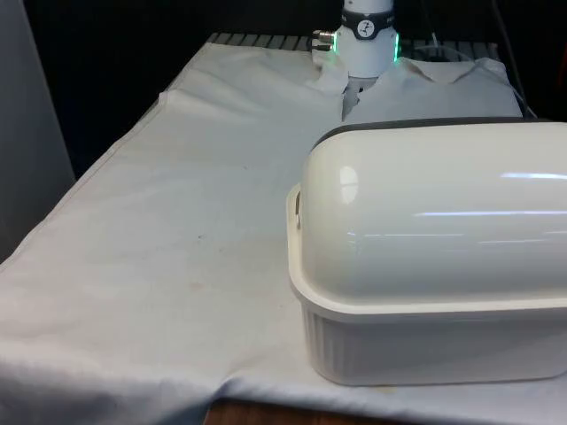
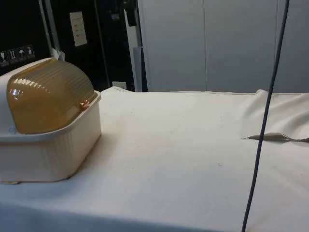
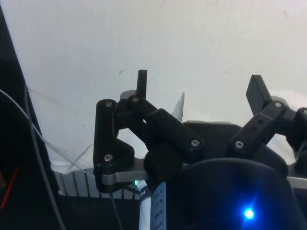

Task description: Open the lid, then close it.

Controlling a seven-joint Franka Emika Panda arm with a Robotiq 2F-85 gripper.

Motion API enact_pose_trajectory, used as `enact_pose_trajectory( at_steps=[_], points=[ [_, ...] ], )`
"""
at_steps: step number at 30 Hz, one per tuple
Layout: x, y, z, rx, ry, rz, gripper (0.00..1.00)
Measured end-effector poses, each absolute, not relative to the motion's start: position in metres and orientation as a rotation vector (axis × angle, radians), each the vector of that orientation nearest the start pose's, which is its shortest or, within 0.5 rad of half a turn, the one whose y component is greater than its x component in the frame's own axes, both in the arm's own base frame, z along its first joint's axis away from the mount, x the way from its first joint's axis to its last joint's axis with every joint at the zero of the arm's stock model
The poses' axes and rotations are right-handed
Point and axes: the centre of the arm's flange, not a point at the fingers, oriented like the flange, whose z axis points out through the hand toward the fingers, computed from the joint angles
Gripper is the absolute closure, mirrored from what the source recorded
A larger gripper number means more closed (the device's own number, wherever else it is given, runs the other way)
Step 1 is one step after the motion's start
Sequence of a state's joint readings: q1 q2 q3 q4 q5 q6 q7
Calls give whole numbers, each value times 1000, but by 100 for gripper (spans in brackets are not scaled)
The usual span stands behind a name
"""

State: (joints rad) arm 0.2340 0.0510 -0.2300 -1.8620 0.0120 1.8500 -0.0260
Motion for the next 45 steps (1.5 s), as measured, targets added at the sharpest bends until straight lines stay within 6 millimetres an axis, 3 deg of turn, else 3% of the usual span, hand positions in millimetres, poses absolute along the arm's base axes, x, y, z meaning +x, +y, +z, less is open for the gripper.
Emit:
enact_pose_trajectory(
  at_steps=[18, 45],
  points=[
    [571, 24, 473, -3138, -91, -12, 0],
    [566, 55, 420, -3151, -263, -192, 0]
  ],
)
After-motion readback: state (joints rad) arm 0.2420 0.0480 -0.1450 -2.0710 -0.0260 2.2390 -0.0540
